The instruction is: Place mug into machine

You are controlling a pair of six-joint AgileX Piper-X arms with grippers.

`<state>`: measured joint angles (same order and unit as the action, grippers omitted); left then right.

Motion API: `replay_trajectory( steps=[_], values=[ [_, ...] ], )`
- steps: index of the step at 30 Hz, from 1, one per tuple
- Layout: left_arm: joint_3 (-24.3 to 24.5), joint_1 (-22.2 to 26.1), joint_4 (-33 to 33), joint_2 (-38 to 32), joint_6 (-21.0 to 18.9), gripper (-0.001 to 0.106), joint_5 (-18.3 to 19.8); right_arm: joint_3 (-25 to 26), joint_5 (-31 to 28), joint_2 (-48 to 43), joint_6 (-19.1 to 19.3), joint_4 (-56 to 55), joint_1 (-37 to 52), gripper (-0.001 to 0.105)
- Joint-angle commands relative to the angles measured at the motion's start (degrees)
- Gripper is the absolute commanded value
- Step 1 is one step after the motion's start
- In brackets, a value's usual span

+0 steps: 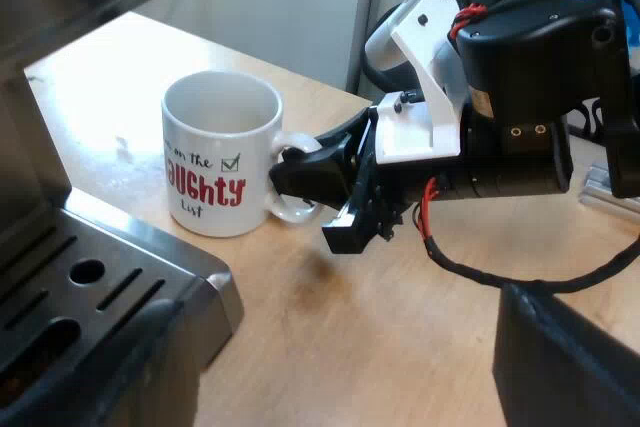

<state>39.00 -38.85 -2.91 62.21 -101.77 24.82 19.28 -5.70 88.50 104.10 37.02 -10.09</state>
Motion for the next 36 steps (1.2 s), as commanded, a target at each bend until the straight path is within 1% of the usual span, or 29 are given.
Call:
replay_trajectory(
  steps=[1, 4, 8, 10, 13, 14, 15, 20, 23, 25, 27, 29, 31, 33, 36],
  values=[
    [0.13, -0.31, 0.07, -0.9, -2.48, 0.064, -0.07, 0.48, 0.24, -0.16, 1.2, -0.06, -0.11, 0.0],
    [0.13, -0.31, -0.52, -1.9, -2.54, 0.064, -0.07, 0.48, 0.35, -0.87, 1.21, -2.19, -0.25, 0.0],
    [0.13, -0.31, -5.09, -5.04, -2.54, 0.064, -0.87, 0.09, 0.36, -3.32, 1.14, -9.44, -1.02, 0.0],
    [0.13, -0.31, -9.43, -7.66, -1.41, 0.064, -2.21, -1.23, 0.36, -5.17, 1.14, -11.24, -1.64, 0.0],
    [0.13, -0.31, -13.97, -10.79, 1.14, 0.064, -2.98, -3.18, -0.21, -8.91, 1.14, -11.36, -2.2, 0.0],
    [0.13, -0.31, -14.5, -11.17, 1.29, 0.064, -3.11, -3.47, -0.24, -9.54, 1.14, -11.46, -2.22, 0.0],
    [0.13, -0.31, -15.75, -12.41, 1.85, 0.064, -3.26, -3.84, -0.06, -11.56, 1.14, -12.16, -2.41, 0.0],
    [0.13, -0.31, -20.38, -16.86, 1.85, 0.064, -3.25, -3.9, -1.07, -21.78, 1.56, -17.84, -4.61, 0.0],
    [0.13, -0.31, -24.21, -19.47, 3.37, 0.064, -3.25, -3.9, -1.76, -28.38, 1.56, -22.19, -7.11, 0.0],
    [0.13, -0.31, -26.52, -21.42, 4.71, 0.064, -4.2, -3.9, -2.72, -33.99, 1.56, -26.34, -9.09, 0.0],
    [0.13, -0.31, -27.42, -22.96, 4.74, 0.064, -5.33, -3.9, -3.62, -38.26, 1.56, -30.08, -10.61, 0.0],
    [0.13, -0.31, -28.1, -24.6, 4.74, 0.064, -5.37, -3.23, -3.64, -42.31, 1.56, -34.54, -12.38, 0.0],
    [0.13, -0.31, -29.08, -27.15, 4.74, 0.064, -5.37, -1.48, -3.79, -46.49, 1.56, -41.46, -15.14, 0.0],
    [0.13, -0.31, -30.24, -29.36, 4.74, 0.064, -6.19, -0.11, -4.19, -48.87, 1.56, -45.75, -16.98, 0.0],
    [0.13, -0.31, -33.3, -33.12, 4.74, 0.064, -6.24, 2.87, -6.59, -51.84, 1.56, -50.99, -21.16, 0.0]
  ],
)
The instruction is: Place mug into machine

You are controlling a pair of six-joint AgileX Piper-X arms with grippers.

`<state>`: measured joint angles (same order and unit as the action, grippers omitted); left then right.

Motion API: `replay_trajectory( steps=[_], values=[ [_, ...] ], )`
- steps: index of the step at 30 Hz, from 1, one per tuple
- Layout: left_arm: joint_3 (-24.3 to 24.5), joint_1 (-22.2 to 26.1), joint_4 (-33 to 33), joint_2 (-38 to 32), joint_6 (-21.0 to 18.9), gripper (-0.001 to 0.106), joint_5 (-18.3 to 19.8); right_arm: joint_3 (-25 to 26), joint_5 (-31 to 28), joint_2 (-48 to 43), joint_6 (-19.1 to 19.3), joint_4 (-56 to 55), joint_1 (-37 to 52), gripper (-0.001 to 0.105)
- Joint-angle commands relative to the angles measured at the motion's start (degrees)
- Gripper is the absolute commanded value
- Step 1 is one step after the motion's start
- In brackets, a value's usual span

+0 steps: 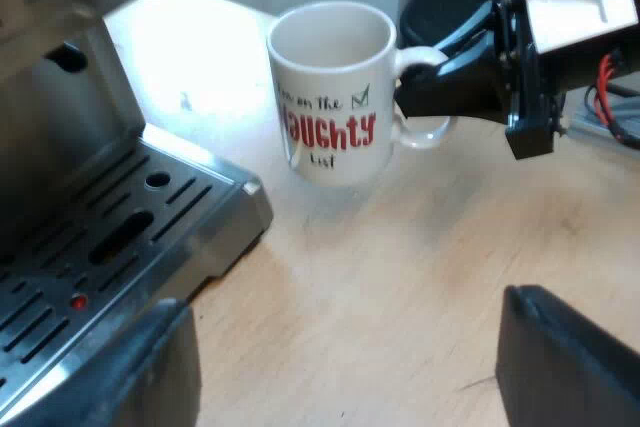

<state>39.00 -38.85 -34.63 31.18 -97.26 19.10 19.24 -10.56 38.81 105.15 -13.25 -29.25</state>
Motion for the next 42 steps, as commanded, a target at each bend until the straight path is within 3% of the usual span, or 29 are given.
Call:
replay_trajectory(
  steps=[1, 8, 10, 17, 19, 29, 32, 38, 42],
  values=[
    [0.13, -0.31, -3.02, -3.59, 0.23, 0.064, -0.52, 3.92, -2.62, -2.57, 0.51, -2.09, -3.7, 0.0],
    [0.13, -0.31, -10.32, -11.36, -0.23, 0.064, -4.0, 6.89, -3.52, -2.04, 0.39, -4.96, -13.96, 0.0],
    [0.13, -0.31, -12.39, -14.22, -0.22, 0.064, -5.48, 6.9, -6.42, -1.09, 0.04, -4.26, -17.84, 0.0],
    [-0.25, -0.31, -14.13, -16.34, -0.61, 0.064, -7.9, 6.9, -9.91, 4.04, -2.15, 0.56, -23.94, 0.0],
    [-2.58, -0.31, -12.44, -16.34, -0.4, 0.064, -8.43, 6.9, -9.91, 7.14, -4.56, 4.81, -24.05, 0.0],
    [-11.98, -0.31, -2.13, -16.1, -2.0, 0.064, -8.6, 13.31, -9.78, 20.77, -4.86, 9.53, -24.05, 0.0],
    [-14.1, 0.03, 2.61, -16.1, -4.25, 0.064, -8.64, 14.97, -9.78, 24.66, -4.86, 12.74, -24.05, 0.0],
    [-16.37, 6.08, 5.21, -16.1, -4.58, 0.064, -8.08, 15.11, -9.78, 30.28, -6.46, 19.93, -24.05, 0.0],
    [-17.75, 12.79, 5.38, -16.03, -2.53, 0.064, -0.48, 15.11, -9.78, 33.42, -6.44, 22.83, -24.05, 0.0]
  ],
)
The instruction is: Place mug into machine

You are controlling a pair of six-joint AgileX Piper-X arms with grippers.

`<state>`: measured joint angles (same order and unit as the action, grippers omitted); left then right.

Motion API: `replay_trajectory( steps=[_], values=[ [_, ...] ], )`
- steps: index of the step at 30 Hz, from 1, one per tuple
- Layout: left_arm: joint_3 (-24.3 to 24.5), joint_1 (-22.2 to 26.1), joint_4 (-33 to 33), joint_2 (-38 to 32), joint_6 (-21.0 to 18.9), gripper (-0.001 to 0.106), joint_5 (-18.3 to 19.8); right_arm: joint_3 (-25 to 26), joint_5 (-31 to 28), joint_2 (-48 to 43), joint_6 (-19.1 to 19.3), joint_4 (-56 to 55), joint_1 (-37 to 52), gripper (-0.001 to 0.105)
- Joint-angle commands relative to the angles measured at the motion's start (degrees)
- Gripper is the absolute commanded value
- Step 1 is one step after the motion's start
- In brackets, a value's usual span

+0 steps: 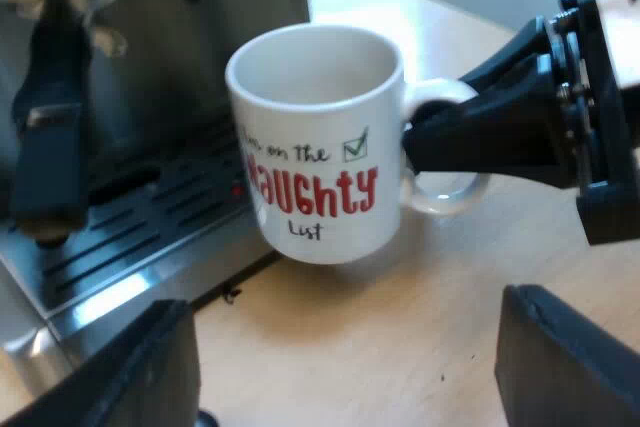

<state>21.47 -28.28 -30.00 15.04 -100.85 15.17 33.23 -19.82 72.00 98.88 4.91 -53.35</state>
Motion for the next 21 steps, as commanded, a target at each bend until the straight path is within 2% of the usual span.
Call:
replay_trajectory(
  steps=[1, 4, 6, 9, 15, 21],
  values=[
    [-0.37, 4.41, 0.75, 0.11, 1.92, 0.064, 5.09, 1.12, -0.52, 0.91, -0.17, 5.66, 0.05, 0.0],
    [-0.48, 9.19, 0.75, 0.11, 4.76, 0.064, 8.94, 1.31, -1.14, 2.89, -0.17, 7.87, 0.05, 0.0],
    [-0.48, 10.68, 0.75, 0.11, 4.74, 0.064, 10.4, 1.6, -1.16, 4.0, -0.17, 8.77, 0.58, 0.0],
    [-0.48, 10.45, 0.75, 0.11, 4.74, 0.064, 11.76, 2.76, -1.02, 5.9, -0.17, 9.98, 1.31, 0.0],
    [-0.48, 7.96, 0.75, 0.11, 4.74, 0.064, 11.77, 6.53, -0.9, 10.17, -0.17, 9.89, 1.84, 0.0],
    [-0.48, 7.49, 0.75, 0.11, 4.74, 0.064, 11.77, 8.55, -2.69, 14.56, -0.17, 11.01, 1.84, 0.0]
  ],
)
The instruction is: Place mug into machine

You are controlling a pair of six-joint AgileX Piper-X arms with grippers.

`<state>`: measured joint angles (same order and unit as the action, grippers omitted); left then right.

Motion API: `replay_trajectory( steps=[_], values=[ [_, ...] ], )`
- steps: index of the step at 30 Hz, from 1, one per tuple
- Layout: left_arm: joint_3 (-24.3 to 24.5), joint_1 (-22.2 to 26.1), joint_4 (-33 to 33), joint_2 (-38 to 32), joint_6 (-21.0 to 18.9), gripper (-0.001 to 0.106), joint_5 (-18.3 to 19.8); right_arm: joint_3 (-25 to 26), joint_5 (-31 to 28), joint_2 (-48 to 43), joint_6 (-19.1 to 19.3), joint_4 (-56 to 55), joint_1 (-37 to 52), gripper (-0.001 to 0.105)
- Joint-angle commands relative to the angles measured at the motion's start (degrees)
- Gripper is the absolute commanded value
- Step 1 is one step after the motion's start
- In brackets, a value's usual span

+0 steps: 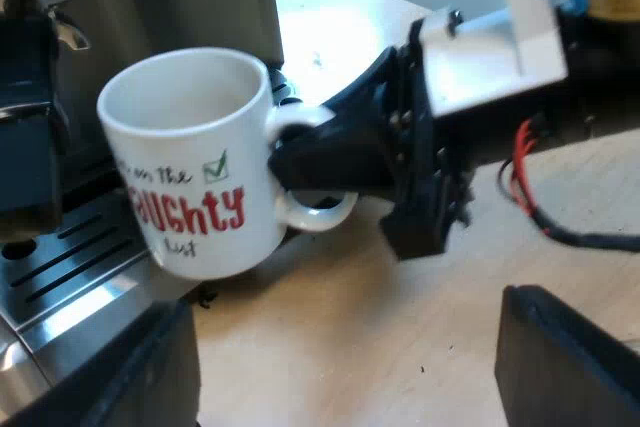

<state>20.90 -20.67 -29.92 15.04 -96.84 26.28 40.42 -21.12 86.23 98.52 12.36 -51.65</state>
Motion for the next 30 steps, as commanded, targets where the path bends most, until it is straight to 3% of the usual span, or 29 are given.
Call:
replay_trajectory(
  steps=[1, 5, 10, 30],
  values=[
    [0.09, -0.13, 0.67, 0.11, 0.73, 0.064, 0.65, 1.56, -1.38, 1.04, 0.19, 4.63, 0.14, 0.0],
    [0.09, -0.13, 0.67, 0.11, 0.73, 0.064, 0.65, 1.62, -2.33, 2.66, 0.02, 7.75, 0.35, 0.0],
    [0.09, -0.13, 0.67, 0.11, 0.73, 0.064, 0.65, 2.19, -3.81, 4.4, -3.54, 8.49, 1.55, 0.0],
    [0.09, -0.13, 0.67, 0.11, 0.73, 0.064, 0.65, 9.94, -5.74, 14.4, -3.53, 8.49, 2.3, 0.0]
  ],
)
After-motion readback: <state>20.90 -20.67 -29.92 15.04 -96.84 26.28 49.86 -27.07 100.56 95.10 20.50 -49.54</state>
